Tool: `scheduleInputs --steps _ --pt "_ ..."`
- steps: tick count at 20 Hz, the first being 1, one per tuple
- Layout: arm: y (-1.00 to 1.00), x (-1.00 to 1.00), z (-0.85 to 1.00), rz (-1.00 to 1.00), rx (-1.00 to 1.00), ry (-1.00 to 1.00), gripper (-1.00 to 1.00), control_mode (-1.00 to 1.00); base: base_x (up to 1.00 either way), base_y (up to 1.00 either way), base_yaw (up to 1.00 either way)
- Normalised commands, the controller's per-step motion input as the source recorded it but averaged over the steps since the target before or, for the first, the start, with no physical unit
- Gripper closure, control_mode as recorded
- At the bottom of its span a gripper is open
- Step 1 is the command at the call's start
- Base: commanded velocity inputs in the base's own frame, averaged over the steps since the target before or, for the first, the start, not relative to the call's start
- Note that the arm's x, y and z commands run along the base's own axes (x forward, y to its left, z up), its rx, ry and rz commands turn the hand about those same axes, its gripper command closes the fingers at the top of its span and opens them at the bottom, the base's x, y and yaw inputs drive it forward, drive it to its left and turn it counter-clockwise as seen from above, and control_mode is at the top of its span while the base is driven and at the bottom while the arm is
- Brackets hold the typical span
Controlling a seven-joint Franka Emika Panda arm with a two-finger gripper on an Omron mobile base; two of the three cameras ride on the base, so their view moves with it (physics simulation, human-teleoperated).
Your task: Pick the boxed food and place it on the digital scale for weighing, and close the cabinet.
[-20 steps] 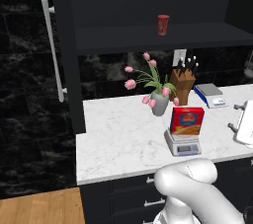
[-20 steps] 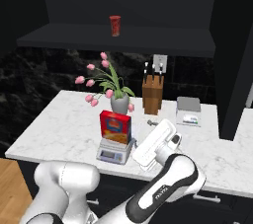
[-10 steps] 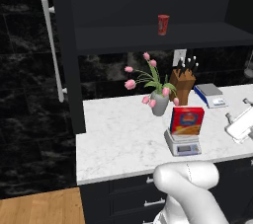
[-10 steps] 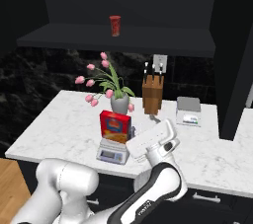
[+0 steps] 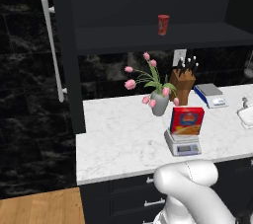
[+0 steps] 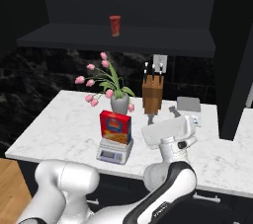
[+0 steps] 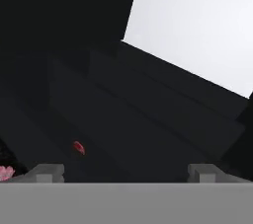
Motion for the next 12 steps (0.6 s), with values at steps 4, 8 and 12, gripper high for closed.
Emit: scheduleInputs --steps 4,8,12 --pt "-0.47 0.04 0.04 -0.23 -0.03 -0.34 -1.00 -1.00 0.00 0.00 0.00" --pt "-0.27 0.23 -0.21 -0.24 -0.03 -0.36 -1.00 -1.00 0.00 0.00 0.00" --pt "-0.51 0.24 -0.37 -0.14 0.00 -0.30 -1.00 -1.00 0.00 0.00 0.00"
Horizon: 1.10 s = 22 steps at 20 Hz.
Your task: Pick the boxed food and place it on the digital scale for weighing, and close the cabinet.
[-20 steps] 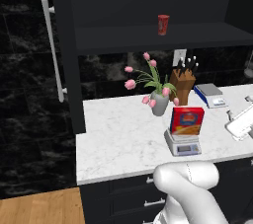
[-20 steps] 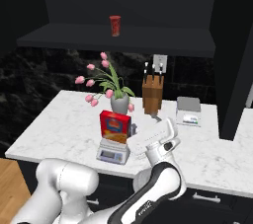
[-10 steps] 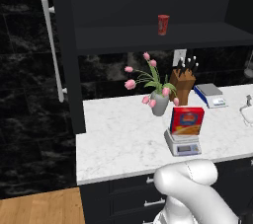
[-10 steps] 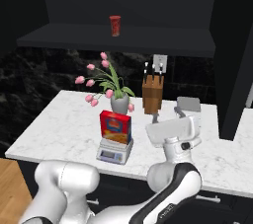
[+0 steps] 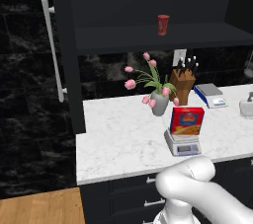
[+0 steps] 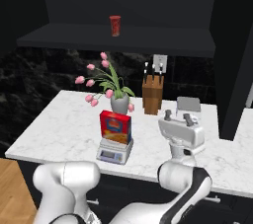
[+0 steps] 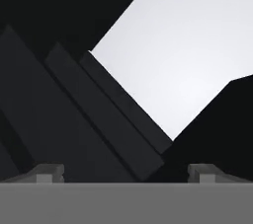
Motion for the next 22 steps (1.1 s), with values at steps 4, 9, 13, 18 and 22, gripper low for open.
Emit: scheduleInputs --steps 4,9,13,18,22 --pt "-0.82 0.14 -0.07 -0.07 0.07 -0.13 -1.00 -1.00 0.00 0.00 0.00" --pt "-0.78 0.11 0.00 -0.11 0.06 0.00 -1.00 -1.00 0.00 0.00 0.00" --pt "-0.63 0.03 0.00 -0.12 0.01 0.15 -1.00 -1.00 0.00 0.00 0.00" --pt "-0.40 0.00 -0.02 -0.09 0.00 0.17 -1.00 -1.00 0.00 0.00 0.00" --pt "-0.48 0.00 0.30 -0.10 0.00 0.16 -1.00 -1.00 0.00 0.00 0.00"
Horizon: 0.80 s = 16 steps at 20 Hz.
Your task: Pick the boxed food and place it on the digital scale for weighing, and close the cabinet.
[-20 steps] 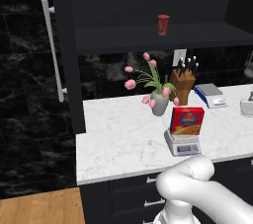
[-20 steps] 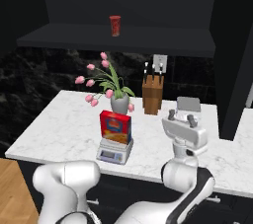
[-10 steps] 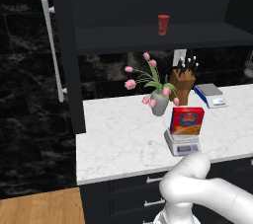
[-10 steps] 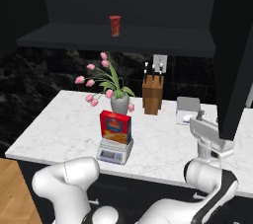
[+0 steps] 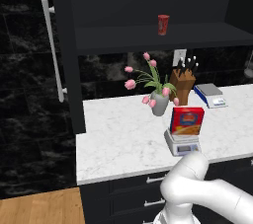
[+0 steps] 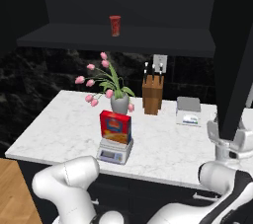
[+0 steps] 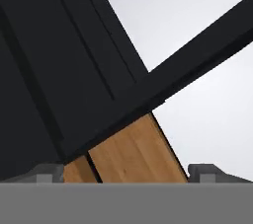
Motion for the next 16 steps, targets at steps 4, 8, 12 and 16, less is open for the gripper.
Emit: scheduleInputs --steps 4,8,12,16 --pt "-0.42 0.00 0.11 -0.09 -0.01 0.33 -1.00 -1.00 0.00 0.00 0.00" --pt "-0.32 0.00 0.21 -0.08 -0.04 0.28 -1.00 -1.00 0.00 0.00 0.00" --pt "-0.17 0.00 0.43 -0.08 -0.05 0.16 -1.00 -1.00 0.00 0.00 0.00" --pt "-0.01 0.00 0.56 -0.02 -0.03 0.01 -1.00 -1.00 0.00 0.00 0.00"
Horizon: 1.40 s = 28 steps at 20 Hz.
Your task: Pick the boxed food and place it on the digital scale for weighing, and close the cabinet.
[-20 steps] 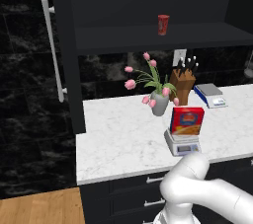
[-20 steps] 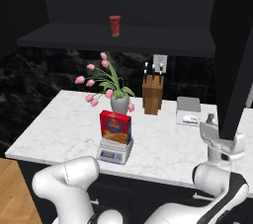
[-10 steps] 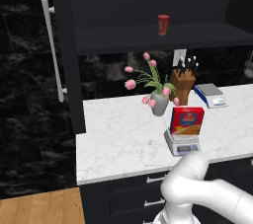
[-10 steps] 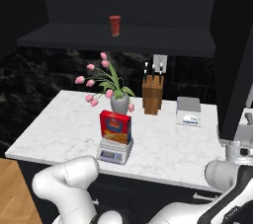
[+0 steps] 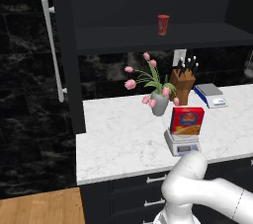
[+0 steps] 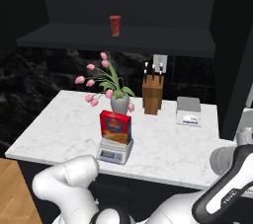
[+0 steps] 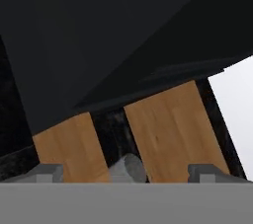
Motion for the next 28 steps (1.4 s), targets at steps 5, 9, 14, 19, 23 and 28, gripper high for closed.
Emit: scheduleInputs --steps 5,9,14,19,23,28 --pt "0.17 -0.02 0.76 0.06 -0.07 -0.29 -1.00 -1.00 0.00 0.00 0.00" --pt "0.37 -0.05 0.92 0.11 -0.13 -0.38 -1.00 -1.00 0.00 0.00 0.00" --pt "0.84 -0.24 0.69 0.17 -0.22 -0.33 -1.00 -1.00 0.00 0.00 0.00" --pt "1.00 -0.35 0.66 0.09 -0.41 -0.07 -1.00 -1.00 0.00 0.00 0.00" --pt "1.00 -0.05 0.68 0.00 -0.41 0.08 -1.00 -1.00 0.00 0.00 0.00" --pt "1.00 0.17 0.35 -0.07 -0.32 0.35 -1.00 -1.00 0.00 0.00 0.00"
